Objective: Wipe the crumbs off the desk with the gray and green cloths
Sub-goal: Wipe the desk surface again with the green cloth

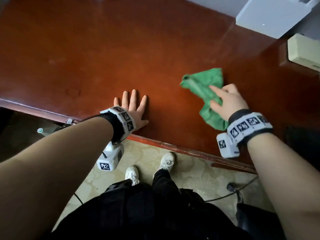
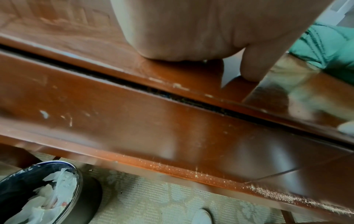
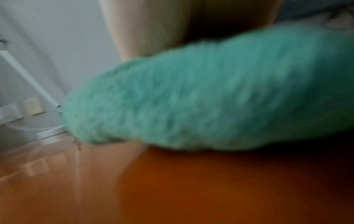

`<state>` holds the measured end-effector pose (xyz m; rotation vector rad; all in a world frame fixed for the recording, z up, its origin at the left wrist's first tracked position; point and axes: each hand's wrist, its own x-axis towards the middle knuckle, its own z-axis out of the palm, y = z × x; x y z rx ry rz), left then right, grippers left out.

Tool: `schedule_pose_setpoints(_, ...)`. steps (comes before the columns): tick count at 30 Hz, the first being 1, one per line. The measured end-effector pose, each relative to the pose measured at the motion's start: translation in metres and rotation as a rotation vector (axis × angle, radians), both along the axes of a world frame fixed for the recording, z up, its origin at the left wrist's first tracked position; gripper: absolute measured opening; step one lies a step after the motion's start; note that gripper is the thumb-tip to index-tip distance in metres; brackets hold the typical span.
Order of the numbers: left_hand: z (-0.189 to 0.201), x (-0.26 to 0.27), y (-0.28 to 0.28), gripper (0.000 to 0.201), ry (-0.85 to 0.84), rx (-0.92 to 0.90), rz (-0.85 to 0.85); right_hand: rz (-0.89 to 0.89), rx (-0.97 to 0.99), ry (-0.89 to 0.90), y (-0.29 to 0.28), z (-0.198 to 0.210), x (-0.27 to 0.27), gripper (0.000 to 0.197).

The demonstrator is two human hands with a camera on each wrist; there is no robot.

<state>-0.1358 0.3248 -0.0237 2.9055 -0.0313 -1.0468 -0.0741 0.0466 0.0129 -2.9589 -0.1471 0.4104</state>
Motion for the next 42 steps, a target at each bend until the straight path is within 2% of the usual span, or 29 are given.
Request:
schedule_pose_setpoints(2,0.0,0.0,0.0,0.08,0.006,0.001,0.005,-0.295,-0.016,0.012,-0.001,-0.005,0.021,0.056)
schedule_pose_setpoints(3,0.001,0.001,0.0,0.08,0.009,0.002,0.006,-0.353,-0.029,0.03,0.005,-0.009,0.025,0.057)
schedule_pose_setpoints(4,0.001,0.001,-0.001,0.08,0.013,0.003,0.005,-0.335,-0.065,0.04,0.015,-0.011,0.026,0.057)
schedule_pose_setpoints(7,0.001,0.002,-0.002,0.08,0.019,0.014,-0.007,-0.046,-0.166,0.042,0.051,-0.014,0.009,0.059)
schedule_pose_setpoints(11,-0.001,0.001,-0.001,0.082,-0.027,0.002,0.002,0.35,-0.099,0.129,0.073,-0.011,-0.029,0.059)
schedule_pose_setpoints(13,-0.002,0.001,-0.001,0.082,-0.034,0.001,0.002,0.418,-0.09,0.131,0.059,-0.002,-0.03,0.057)
schedule_pose_setpoints(15,-0.002,0.001,-0.001,0.082,-0.021,0.006,-0.004,0.226,-0.059,-0.009,0.03,0.005,-0.013,0.055)
schedule_pose_setpoints(17,-0.003,0.0,-0.001,0.082,-0.032,0.001,0.003,-0.097,-0.078,-0.15,-0.01,0.006,0.009,0.053)
schedule_pose_setpoints(19,-0.005,-0.001,-0.002,0.082,-0.063,-0.001,0.017,-0.383,-0.152,-0.078,-0.04,-0.003,0.028,0.05)
schedule_pose_setpoints(21,-0.003,-0.002,-0.003,0.084,-0.071,0.0,0.035,-0.503,-0.164,0.065,-0.045,-0.018,0.04,0.048)
schedule_pose_setpoints(23,0.002,0.004,-0.005,0.086,-0.069,0.003,0.036,-0.413,-0.147,0.065,-0.029,-0.025,0.042,0.048)
schedule_pose_setpoints(25,0.006,0.019,-0.005,0.086,-0.087,0.001,0.039,-0.153,-0.121,0.017,0.0,-0.025,0.032,0.049)
schedule_pose_setpoints(28,0.01,0.052,-0.008,0.086,-0.157,-0.008,0.085,0.263,-0.068,0.082,0.032,-0.017,0.009,0.051)
schedule_pose_setpoints(30,0.013,0.073,-0.013,0.086,-0.17,-0.031,0.145,0.373,-0.014,0.113,0.027,-0.01,0.01,0.05)
schedule_pose_setpoints(32,0.015,0.09,-0.018,0.087,-0.15,-0.039,0.173,0.257,0.066,0.05,0.004,-0.002,0.031,0.048)
schedule_pose_setpoints(35,0.011,0.103,-0.021,0.088,-0.118,-0.022,0.206,-0.113,0.092,-0.159,-0.043,0.006,0.071,0.046)
schedule_pose_setpoints(37,0.007,0.104,-0.019,0.088,-0.107,-0.008,0.227,-0.407,0.038,-0.113,-0.068,0.005,0.098,0.045)
schedule_pose_setpoints(39,0.004,0.102,-0.017,0.089,-0.104,0.001,0.225,-0.597,0.011,0.053,-0.073,-0.001,0.119,0.045)
schedule_pose_setpoints(40,0.004,0.102,-0.016,0.09,-0.109,0.003,0.224,-0.586,-0.002,0.095,-0.066,-0.005,0.124,0.045)
schedule_pose_setpoints(42,0.003,0.106,-0.015,0.093,-0.112,0.005,0.224,-0.355,-0.039,0.065,-0.039,-0.012,0.125,0.047)
